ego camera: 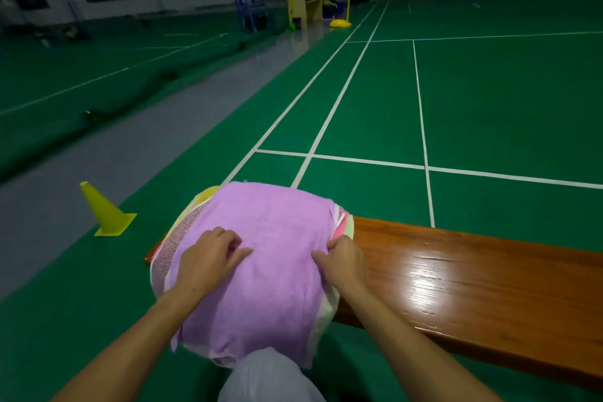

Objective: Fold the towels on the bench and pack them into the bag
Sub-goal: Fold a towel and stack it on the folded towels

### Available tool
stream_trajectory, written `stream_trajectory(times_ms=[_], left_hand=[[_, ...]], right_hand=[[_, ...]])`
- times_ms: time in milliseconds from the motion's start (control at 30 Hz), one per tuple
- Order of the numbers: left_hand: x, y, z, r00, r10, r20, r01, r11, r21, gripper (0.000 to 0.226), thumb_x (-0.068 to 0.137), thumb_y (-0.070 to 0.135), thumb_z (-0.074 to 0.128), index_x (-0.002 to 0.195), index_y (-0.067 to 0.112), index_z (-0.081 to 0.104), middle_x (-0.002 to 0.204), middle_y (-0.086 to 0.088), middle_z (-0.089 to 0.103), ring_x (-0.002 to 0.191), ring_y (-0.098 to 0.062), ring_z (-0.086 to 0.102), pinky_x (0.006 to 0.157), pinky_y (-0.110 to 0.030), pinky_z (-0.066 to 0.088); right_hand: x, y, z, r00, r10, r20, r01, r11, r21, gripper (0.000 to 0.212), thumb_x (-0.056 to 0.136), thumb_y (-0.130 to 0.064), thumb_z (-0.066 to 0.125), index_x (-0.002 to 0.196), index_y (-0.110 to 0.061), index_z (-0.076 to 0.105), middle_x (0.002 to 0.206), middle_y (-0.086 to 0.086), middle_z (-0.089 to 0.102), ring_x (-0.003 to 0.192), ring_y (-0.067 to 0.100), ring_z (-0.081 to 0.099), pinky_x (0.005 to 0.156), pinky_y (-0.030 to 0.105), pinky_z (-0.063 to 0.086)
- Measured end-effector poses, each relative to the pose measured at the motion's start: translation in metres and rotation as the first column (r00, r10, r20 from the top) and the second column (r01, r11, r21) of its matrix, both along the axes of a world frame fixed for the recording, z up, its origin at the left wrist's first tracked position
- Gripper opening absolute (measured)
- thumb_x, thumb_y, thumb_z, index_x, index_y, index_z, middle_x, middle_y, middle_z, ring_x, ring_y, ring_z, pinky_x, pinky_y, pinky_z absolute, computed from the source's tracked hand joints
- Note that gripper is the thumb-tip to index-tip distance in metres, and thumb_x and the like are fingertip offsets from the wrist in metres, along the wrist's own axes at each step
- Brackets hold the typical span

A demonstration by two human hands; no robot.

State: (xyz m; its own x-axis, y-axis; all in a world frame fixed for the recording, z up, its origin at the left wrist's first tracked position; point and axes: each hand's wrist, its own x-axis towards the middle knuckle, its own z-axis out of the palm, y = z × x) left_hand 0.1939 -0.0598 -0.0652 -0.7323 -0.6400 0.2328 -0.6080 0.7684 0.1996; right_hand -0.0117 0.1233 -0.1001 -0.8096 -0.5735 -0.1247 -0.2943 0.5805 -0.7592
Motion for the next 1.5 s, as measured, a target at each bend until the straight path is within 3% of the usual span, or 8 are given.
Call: stream_trajectory(times_ms=[233, 533, 733, 933, 1033, 1200, 1333, 1500], left_hand=[[-0.010, 0.017, 0.017, 0.994, 0.022, -0.104, -0.021, 1.000, 0.012, 0.012, 0.102, 0.032, 0.067, 0.091, 0.035, 0.063, 0.094, 0.017, 0.064, 0.090, -0.012, 0.059, 0.063, -0.033, 0.049], [-0.059, 0.072, 0.062, 0.969, -0.129, -0.211, 0.149, 0.986, 0.081, 0.012, 0.107, 0.031, 0.054, 0.097, 0.026, 0.054, 0.100, 0.010, 0.060, 0.089, -0.017, 0.057, 0.078, -0.044, 0.052], [-0.131, 0.149, 0.058, 0.936, -0.264, -0.231, 0.327, 0.895, 0.303, 0.014, 0.111, 0.038, 0.045, 0.099, 0.031, 0.045, 0.122, -0.004, 0.069, 0.109, -0.026, 0.066, 0.093, -0.048, 0.054], [-0.203, 0.219, -0.013, 0.925, -0.379, -0.016, 0.353, 0.844, 0.403, 0.021, 0.104, 0.046, 0.054, 0.095, 0.029, 0.046, 0.094, 0.005, 0.068, 0.090, -0.025, 0.064, 0.087, -0.046, 0.052], [-0.222, 0.239, -0.038, 0.888, -0.453, 0.078, 0.432, 0.881, 0.195, 0.028, 0.094, 0.060, 0.063, 0.105, 0.035, 0.052, 0.105, 0.013, 0.064, 0.102, -0.017, 0.063, 0.088, -0.037, 0.050], [-0.247, 0.234, -0.040, 0.891, -0.440, 0.113, 0.419, 0.892, 0.169, 0.070, 0.072, 0.082, 0.071, 0.126, 0.041, 0.055, 0.127, 0.014, 0.062, 0.113, -0.013, 0.057, 0.093, -0.039, 0.053], [-0.254, 0.227, -0.042, 0.912, -0.390, 0.130, 0.357, 0.908, 0.217, 0.086, 0.062, 0.090, 0.071, 0.132, 0.041, 0.056, 0.138, 0.012, 0.058, 0.122, -0.013, 0.052, 0.103, -0.040, 0.051], [-0.249, 0.211, -0.041, 0.975, -0.199, 0.101, 0.168, 0.953, 0.252, 0.073, 0.073, 0.074, 0.081, 0.128, 0.032, 0.060, 0.139, 0.003, 0.057, 0.122, -0.019, 0.052, 0.100, -0.037, 0.050]], right_hand=[[-0.004, 0.027, 0.023, 0.999, -0.040, 0.017, 0.041, 0.996, -0.085, 0.035, 0.091, -0.038, 0.081, 0.075, -0.019, 0.056, 0.077, -0.002, 0.064, 0.065, 0.011, 0.054, 0.052, 0.025, 0.032], [-0.037, 0.087, 0.050, 0.981, -0.182, 0.061, 0.190, 0.883, -0.429, 0.025, 0.103, -0.022, 0.061, 0.085, -0.016, 0.045, 0.079, 0.004, 0.059, 0.073, 0.026, 0.055, 0.062, 0.041, 0.043], [-0.105, 0.176, 0.058, 0.959, -0.278, 0.053, 0.265, 0.820, -0.507, 0.027, 0.102, -0.020, 0.066, 0.084, -0.013, 0.046, 0.076, 0.007, 0.054, 0.066, 0.028, 0.055, 0.061, 0.049, 0.054], [-0.167, 0.283, 0.041, 0.931, -0.364, -0.005, 0.336, 0.864, -0.375, 0.029, 0.096, -0.015, 0.070, 0.078, -0.011, 0.048, 0.071, 0.005, 0.052, 0.064, 0.016, 0.044, 0.061, 0.037, 0.038], [-0.179, 0.318, 0.015, 0.925, -0.379, 0.033, 0.376, 0.896, -0.237, 0.029, 0.087, -0.005, 0.072, 0.073, -0.014, 0.048, 0.064, 0.002, 0.052, 0.060, 0.016, 0.044, 0.058, 0.038, 0.037], [-0.187, 0.332, 0.005, 0.930, -0.327, 0.166, 0.353, 0.920, -0.169, 0.018, 0.087, -0.001, 0.068, 0.093, -0.018, 0.063, 0.077, 0.005, 0.069, 0.055, 0.013, 0.058, 0.050, 0.025, 0.046], [-0.190, 0.337, 0.005, 0.934, -0.200, 0.295, 0.262, 0.947, -0.186, 0.041, 0.091, -0.004, 0.070, 0.121, -0.032, 0.071, 0.105, -0.002, 0.071, 0.088, 0.019, 0.070, 0.069, 0.035, 0.061], [-0.190, 0.336, 0.006, 0.918, -0.104, 0.382, 0.202, 0.953, -0.226, 0.025, 0.098, -0.014, 0.072, 0.113, -0.031, 0.080, 0.120, -0.005, 0.070, 0.103, 0.016, 0.069, 0.075, 0.026, 0.061]])
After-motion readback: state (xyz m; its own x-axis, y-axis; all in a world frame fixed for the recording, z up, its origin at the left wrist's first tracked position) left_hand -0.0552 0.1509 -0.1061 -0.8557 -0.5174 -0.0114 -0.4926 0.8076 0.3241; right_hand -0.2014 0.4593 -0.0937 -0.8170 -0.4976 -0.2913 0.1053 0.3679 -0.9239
